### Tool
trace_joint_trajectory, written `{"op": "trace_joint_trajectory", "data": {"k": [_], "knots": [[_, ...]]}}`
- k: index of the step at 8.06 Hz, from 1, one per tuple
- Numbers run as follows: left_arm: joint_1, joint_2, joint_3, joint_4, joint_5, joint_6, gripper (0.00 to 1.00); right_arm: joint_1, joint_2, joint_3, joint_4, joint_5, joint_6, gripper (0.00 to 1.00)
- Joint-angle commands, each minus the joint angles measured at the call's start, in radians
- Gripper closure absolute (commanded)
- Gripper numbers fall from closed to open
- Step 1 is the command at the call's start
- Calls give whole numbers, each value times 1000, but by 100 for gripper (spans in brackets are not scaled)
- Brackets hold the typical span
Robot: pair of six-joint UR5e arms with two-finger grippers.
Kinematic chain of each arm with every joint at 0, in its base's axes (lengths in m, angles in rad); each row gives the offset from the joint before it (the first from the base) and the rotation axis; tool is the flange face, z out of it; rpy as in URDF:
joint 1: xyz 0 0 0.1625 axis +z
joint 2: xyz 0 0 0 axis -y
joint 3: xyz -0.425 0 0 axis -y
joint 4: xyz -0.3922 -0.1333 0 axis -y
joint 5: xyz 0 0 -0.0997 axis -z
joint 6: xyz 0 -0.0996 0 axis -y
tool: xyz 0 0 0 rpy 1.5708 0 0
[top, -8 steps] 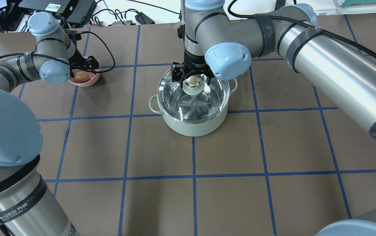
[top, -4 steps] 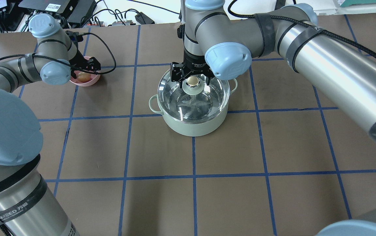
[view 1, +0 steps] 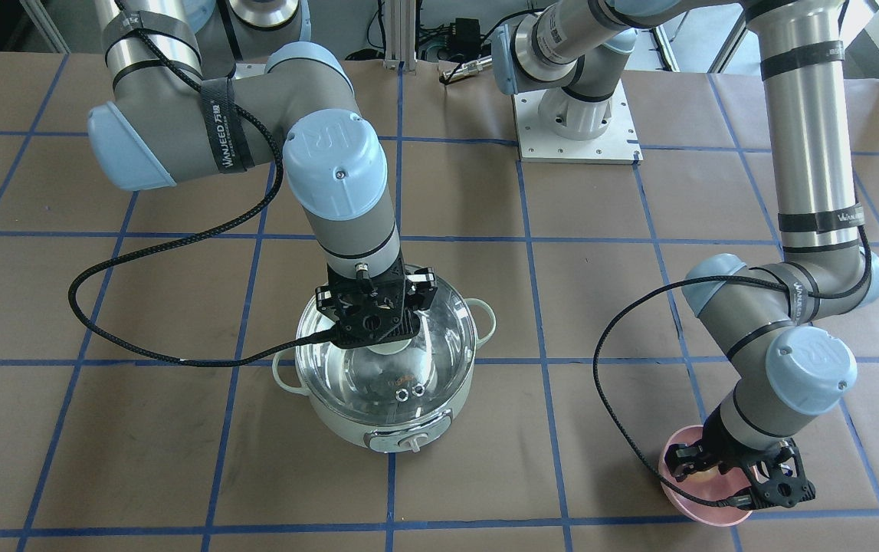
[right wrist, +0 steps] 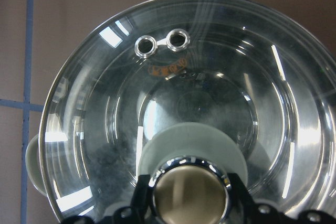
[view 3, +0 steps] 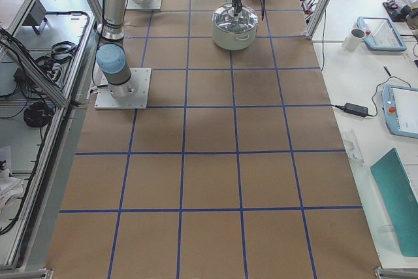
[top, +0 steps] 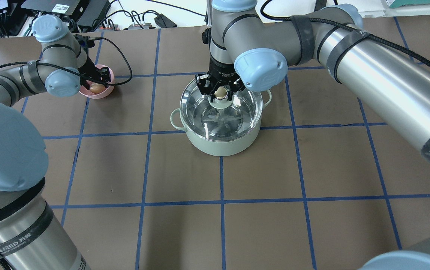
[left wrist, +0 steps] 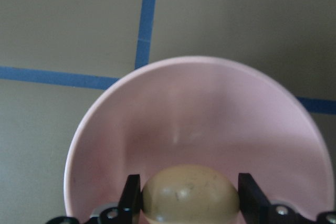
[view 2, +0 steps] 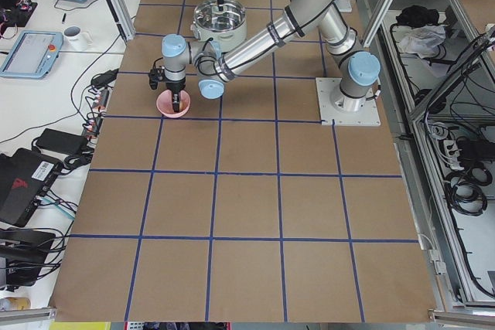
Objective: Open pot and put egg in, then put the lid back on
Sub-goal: 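Lift the glass lid off the pot with the right gripper and set it aside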
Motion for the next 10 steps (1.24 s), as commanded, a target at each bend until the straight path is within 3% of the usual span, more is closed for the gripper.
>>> {"op": "trace_joint_trajectory", "data": {"k": [1,3,5,7,10], "knots": [[0,25,-1,-10,0,1,75,-2,-19,-14,7,10,-7,99],[-2,160,-1,-164,2,-16,74,-14,-79,-19,18,-2,-53,98],[-65,249,-11,-219,5,-65,74,-96,-140,-19,102,-15,-122,99],[-223,301,-13,-216,8,-244,74,-260,-214,-19,230,-24,-333,100],[-485,314,-13,-211,11,-567,74,-434,-248,-2,305,-64,-483,100]]}}
